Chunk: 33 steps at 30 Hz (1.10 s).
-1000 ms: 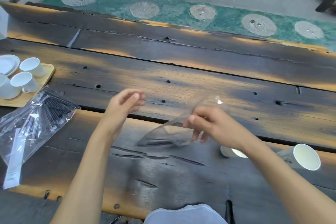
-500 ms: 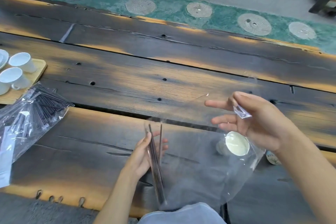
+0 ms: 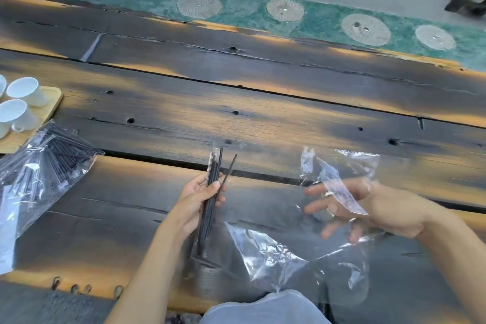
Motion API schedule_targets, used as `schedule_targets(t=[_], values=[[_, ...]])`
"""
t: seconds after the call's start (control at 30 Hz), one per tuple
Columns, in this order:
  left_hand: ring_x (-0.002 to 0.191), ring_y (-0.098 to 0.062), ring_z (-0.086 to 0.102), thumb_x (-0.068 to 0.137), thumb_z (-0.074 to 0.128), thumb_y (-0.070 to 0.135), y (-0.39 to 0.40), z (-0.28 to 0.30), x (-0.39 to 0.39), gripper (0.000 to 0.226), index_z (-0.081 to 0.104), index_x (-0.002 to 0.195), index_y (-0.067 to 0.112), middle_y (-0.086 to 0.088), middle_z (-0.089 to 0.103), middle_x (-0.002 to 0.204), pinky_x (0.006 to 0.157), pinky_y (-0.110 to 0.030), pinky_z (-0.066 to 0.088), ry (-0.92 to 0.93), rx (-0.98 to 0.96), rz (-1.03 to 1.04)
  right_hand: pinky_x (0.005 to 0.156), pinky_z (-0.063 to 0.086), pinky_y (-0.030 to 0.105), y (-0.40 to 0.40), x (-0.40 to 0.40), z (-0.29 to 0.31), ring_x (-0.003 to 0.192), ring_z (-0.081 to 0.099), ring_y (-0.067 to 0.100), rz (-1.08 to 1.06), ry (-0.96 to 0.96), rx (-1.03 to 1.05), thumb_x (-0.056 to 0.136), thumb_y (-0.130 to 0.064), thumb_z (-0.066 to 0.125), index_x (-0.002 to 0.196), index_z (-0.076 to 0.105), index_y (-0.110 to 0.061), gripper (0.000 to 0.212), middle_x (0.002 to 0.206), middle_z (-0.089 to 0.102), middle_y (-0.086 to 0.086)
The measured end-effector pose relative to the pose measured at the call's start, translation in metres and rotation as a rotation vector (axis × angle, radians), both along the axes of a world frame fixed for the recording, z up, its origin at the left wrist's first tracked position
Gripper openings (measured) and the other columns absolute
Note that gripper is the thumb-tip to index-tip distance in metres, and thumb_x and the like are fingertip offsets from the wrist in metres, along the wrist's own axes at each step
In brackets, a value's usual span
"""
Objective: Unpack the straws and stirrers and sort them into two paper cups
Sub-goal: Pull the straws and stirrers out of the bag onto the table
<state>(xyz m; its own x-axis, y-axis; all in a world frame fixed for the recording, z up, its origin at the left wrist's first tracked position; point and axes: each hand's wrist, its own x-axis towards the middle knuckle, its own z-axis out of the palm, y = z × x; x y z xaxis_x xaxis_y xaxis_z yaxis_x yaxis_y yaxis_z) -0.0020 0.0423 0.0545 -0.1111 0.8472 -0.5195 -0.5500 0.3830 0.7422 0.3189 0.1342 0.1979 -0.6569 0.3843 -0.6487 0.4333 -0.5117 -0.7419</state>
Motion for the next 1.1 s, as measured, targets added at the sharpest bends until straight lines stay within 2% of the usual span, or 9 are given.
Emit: schedule_targets(t=[0.1, 0.2, 0.33, 0.4, 0.5, 0.7, 0.87, 1.03, 1.1], values=[[0.061, -0.016, 0.066, 0.078, 0.071, 0.017, 0.005, 0.005, -0.004, 0.039, 0.062, 0.114, 0.005, -0.008, 0.069, 0.082, 0.055, -0.021, 0.054, 0.034, 0.048, -0.069, 0.082, 0.06, 0.041, -0.005, -0.01, -0.005, 0.12, 0.061, 0.042, 0.103, 0.17, -0.132, 0.095, -0.013, 0.06, 0.143, 0.05, -0.024, 0.051, 0.142, 0.058, 0.011], [0.065, -0.018, 0.066, 0.086, 0.063, 0.018, 0.008, 0.01, -0.003, 0.038, 0.058, 0.119, 0.001, -0.01, 0.068, 0.086, 0.057, -0.022, 0.054, 0.06, 0.058, -0.115, 0.108, 0.04, 0.059, -0.011, -0.026, -0.026, 0.139, 0.043, 0.04, 0.074, 0.297, -0.256, 0.101, -0.001, 0.044, 0.151, 0.038, -0.016, 0.052, 0.154, 0.043, 0.013], [0.068, -0.02, 0.065, 0.095, 0.054, 0.027, 0.011, 0.015, 0.002, 0.036, 0.06, 0.121, 0.002, -0.012, 0.068, 0.088, 0.06, -0.024, 0.053, 0.051, 0.054, -0.15, 0.119, 0.018, 0.062, -0.02, -0.057, -0.056, 0.143, 0.037, 0.038, -0.105, 0.399, -0.409, 0.099, 0.001, 0.047, 0.151, 0.035, -0.011, 0.055, 0.154, 0.042, 0.016], [0.068, -0.021, 0.065, 0.101, 0.047, 0.03, 0.012, 0.017, 0.004, 0.034, 0.065, 0.115, 0.005, -0.012, 0.069, 0.086, 0.059, -0.026, 0.052, 0.028, 0.042, -0.126, 0.117, 0.023, 0.059, -0.025, -0.07, -0.062, 0.142, 0.037, 0.039, -0.246, 0.491, -0.515, 0.092, 0.002, 0.058, 0.152, 0.035, -0.025, 0.069, 0.153, 0.043, 0.018], [0.066, -0.022, 0.066, 0.102, 0.044, 0.027, 0.013, 0.019, 0.005, 0.034, 0.069, 0.106, 0.005, -0.013, 0.069, 0.084, 0.057, -0.029, 0.052, -0.046, 0.025, -0.078, 0.119, 0.015, 0.057, -0.033, -0.087, -0.067, 0.145, 0.033, 0.035, -0.296, 0.559, -0.497, 0.096, 0.006, 0.045, 0.15, 0.038, -0.035, 0.068, 0.157, 0.037, 0.012], [0.072, -0.019, 0.061, 0.101, 0.047, 0.019, 0.012, 0.021, 0.002, 0.029, 0.074, 0.101, 0.006, -0.01, 0.068, 0.083, 0.067, -0.03, 0.053, -0.033, 0.076, -0.105, 0.109, 0.033, 0.056, -0.042, -0.114, -0.087, 0.135, 0.047, 0.036, -0.354, 0.502, -0.225, 0.095, 0.019, 0.039, 0.147, 0.042, -0.024, 0.068, 0.151, 0.042, 0.019], [0.078, -0.024, 0.062, 0.09, 0.063, 0.015, 0.012, 0.02, 0.004, 0.017, 0.071, 0.099, 0.003, -0.015, 0.069, 0.089, 0.07, -0.03, 0.052, 0.13, 0.109, -0.043, 0.108, 0.043, 0.054, -0.042, -0.138, -0.093, 0.123, 0.062, 0.028, -0.453, 0.333, -0.104, 0.091, -0.012, 0.067, 0.145, 0.039, -0.021, 0.061, 0.133, 0.064, 0.013], [0.069, -0.011, 0.062, 0.083, 0.074, 0.003, 0.014, 0.025, 0.015, 0.012, 0.067, 0.08, 0.012, -0.003, 0.066, 0.076, 0.062, -0.022, 0.053, 0.299, 0.127, -0.024, 0.079, 0.061, 0.04, -0.037, -0.15, -0.101, 0.085, 0.073, 0.018, -0.539, 0.213, -0.111, 0.072, -0.028, 0.085, 0.122, 0.058, -0.013, 0.058, 0.103, 0.073, 0.006], [0.067, -0.012, 0.061, 0.082, 0.075, 0.002, 0.013, 0.028, 0.015, 0.011, 0.067, 0.081, 0.009, -0.007, 0.065, 0.076, 0.06, -0.022, 0.051, 0.324, 0.126, -0.014, 0.072, 0.059, 0.036, -0.035, -0.15, -0.104, 0.072, 0.072, 0.014, -0.552, 0.234, -0.093, 0.085, -0.014, 0.073, 0.111, 0.059, -0.013, 0.029, 0.088, 0.075, 0.001]])
